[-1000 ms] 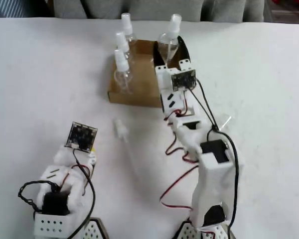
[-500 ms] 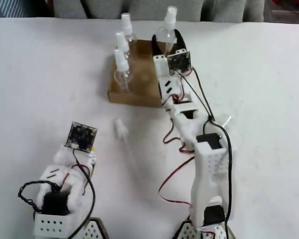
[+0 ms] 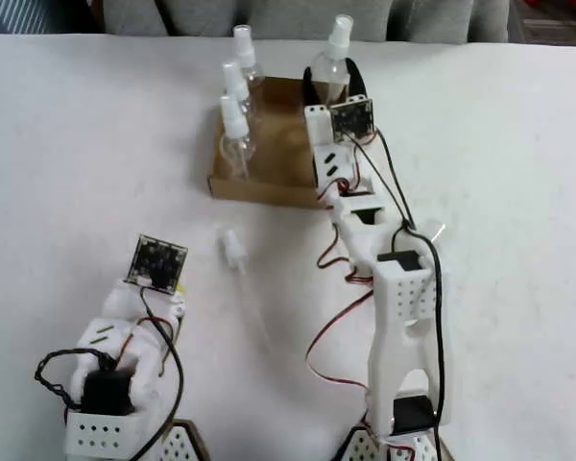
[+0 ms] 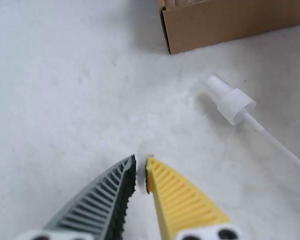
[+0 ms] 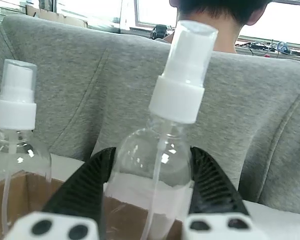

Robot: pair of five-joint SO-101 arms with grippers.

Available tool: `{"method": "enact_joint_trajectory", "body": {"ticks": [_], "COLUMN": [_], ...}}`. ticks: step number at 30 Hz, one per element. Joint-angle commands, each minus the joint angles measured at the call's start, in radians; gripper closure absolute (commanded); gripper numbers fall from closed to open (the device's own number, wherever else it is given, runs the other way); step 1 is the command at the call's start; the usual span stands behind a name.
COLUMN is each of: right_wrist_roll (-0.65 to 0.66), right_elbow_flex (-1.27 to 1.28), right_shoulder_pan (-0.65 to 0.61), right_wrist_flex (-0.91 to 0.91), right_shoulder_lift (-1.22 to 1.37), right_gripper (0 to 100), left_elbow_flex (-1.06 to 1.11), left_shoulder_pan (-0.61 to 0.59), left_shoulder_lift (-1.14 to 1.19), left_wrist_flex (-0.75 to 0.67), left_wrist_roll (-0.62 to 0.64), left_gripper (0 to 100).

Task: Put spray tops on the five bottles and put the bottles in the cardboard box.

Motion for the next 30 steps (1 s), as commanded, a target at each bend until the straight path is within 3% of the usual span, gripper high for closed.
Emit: {"method": "enact_joint_trajectory", "body": {"ticks": [1, 19, 24, 30], "right_wrist_roll": [-0.008, -0.006, 0.12, 0.104], "right_elbow_flex": [-0.063, -0.118, -0.195, -0.261], "right_shoulder_pan": [0.015, 0.01, 0.01, 0.012], "right_wrist_flex": [0.004, 0.105, 0.105, 0.105], "right_shoulder_lift": [-0.015, 0.021, 0.108, 0.177], "right_gripper": [98.2, 98.2, 98.2, 98.2], "left_elbow_flex": [-0.002, -0.002, -0.002, -0.002], "left_shoulder_pan": [-0.001, -0.001, -0.002, -0.002], "left_shoulder_lift": [-0.007, -0.007, -0.007, -0.007], "left_wrist_flex": [-0.028, -0.023, -0.023, -0.023], "left_wrist_roll": [-0.012, -0.012, -0.012, -0.012], "left_gripper": [94, 94, 94, 94]}}
